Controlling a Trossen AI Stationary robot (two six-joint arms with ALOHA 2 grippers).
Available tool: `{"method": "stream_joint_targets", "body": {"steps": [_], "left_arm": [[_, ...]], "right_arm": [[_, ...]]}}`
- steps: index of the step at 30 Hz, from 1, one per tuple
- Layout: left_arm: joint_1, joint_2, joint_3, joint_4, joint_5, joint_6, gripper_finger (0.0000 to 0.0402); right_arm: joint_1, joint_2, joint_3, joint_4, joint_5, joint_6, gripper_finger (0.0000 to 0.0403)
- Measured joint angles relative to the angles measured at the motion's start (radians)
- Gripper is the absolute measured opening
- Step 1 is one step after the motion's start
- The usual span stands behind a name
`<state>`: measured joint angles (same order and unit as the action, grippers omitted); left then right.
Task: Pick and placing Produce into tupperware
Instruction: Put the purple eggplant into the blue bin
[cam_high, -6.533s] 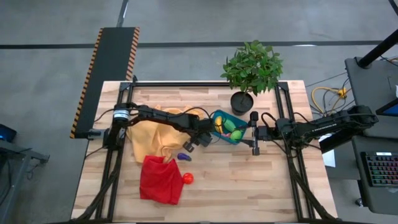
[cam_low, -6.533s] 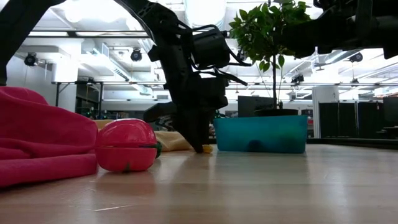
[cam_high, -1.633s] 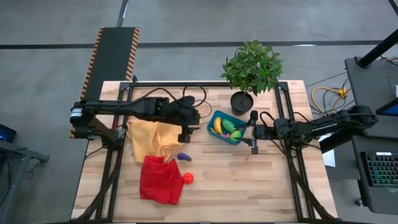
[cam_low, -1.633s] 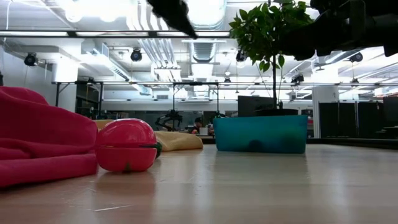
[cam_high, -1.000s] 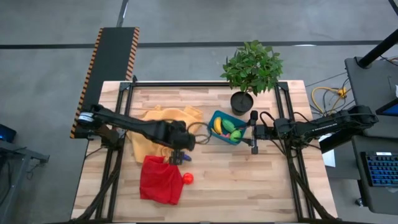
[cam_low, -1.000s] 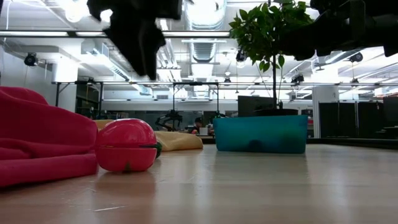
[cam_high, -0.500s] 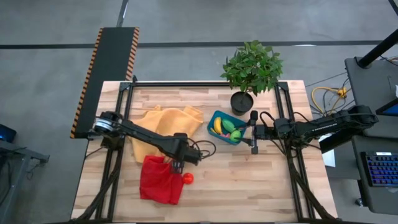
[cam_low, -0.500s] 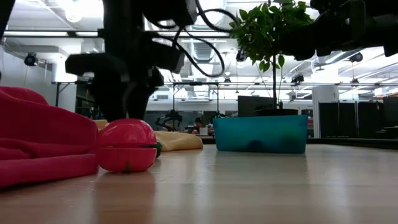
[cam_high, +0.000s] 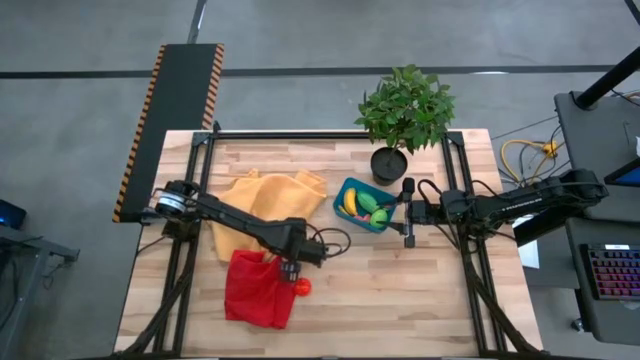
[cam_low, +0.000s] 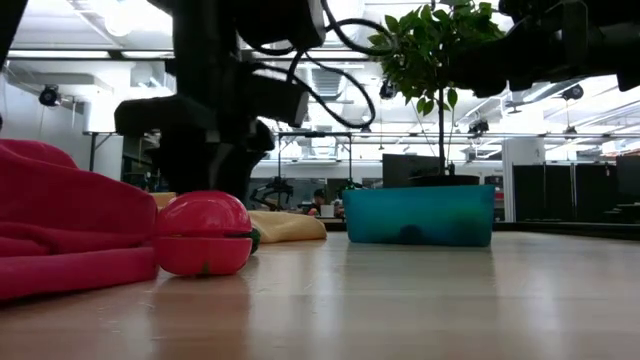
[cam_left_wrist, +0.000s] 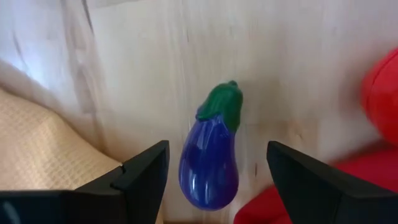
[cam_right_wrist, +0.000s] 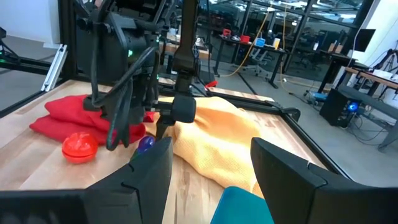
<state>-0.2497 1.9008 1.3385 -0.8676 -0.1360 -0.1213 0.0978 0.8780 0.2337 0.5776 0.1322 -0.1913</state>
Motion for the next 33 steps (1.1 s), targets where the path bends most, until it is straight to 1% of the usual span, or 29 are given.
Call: {"method": "stream_joint_targets", "body": {"steps": [7, 15, 21, 25, 28, 33], "left_arm": [[0.001, 0.0, -0.044, 0.05, 0.002, -0.001, 0.0255], [0.001, -0.005, -0.111, 0.162, 0.011, 0.03, 0.0255], [0.006, -0.007, -0.128, 0.168, 0.019, 0.022, 0.0255], [0.008, -0.006, -0.128, 0.168, 0.011, 0.043, 0.0255], [0.011, -0.005, -0.128, 0.167, 0.014, 0.046, 0.0244], [0.012, -0.004, -0.128, 0.171, 0.018, 0.049, 0.0205]], "right_arm": [[0.0, 0.001, 0.0, -0.006, 0.0, 0.0, 0.021], [0.0, 0.001, 0.0, -0.006, 0.0, 0.0, 0.021], [0.0, 0.001, 0.0, -0.005, 0.0, 0.0, 0.021], [0.0, 0.001, 0.0, -0.005, 0.0, 0.0, 0.021], [0.0, 0.001, 0.0, -0.005, 0.0, 0.0, 0.021], [0.0, 0.001, 0.0, -0.005, 0.0, 0.0, 0.021]]}}
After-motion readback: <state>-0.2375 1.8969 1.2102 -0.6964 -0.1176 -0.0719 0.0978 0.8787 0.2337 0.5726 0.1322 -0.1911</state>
